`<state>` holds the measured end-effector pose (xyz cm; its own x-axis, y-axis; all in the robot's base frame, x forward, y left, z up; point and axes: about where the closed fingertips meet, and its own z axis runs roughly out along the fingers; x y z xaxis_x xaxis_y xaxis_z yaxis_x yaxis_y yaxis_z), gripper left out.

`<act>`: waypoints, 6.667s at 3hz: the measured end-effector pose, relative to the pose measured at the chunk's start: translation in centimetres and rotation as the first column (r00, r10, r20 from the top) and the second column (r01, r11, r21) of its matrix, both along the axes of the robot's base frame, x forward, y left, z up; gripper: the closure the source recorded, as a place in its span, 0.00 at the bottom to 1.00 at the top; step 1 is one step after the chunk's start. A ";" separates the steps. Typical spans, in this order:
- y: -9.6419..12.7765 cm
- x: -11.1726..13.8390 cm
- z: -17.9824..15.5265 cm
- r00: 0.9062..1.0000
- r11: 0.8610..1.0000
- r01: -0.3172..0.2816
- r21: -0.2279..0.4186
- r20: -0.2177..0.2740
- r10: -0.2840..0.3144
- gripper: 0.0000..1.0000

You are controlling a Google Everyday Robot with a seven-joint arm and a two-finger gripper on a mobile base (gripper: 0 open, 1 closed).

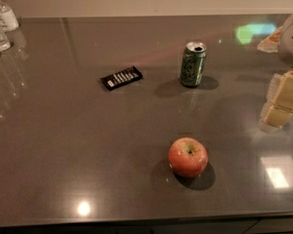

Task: Move apple near green can

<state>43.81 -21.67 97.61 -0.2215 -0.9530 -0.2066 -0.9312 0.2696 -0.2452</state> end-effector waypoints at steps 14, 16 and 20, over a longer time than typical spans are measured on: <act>8.4 -3.0 -8.5 0.978 0.927 -0.178 0.331 -0.044 0.204 1.00; 5.7 3.7 -6.2 0.993 0.928 -0.121 0.352 0.042 0.113 1.00; 4.3 12.8 -8.6 0.997 0.944 -0.049 0.326 0.064 0.030 1.00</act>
Offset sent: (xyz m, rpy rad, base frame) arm -0.0856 0.0842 -0.0604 0.3561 0.1254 0.2764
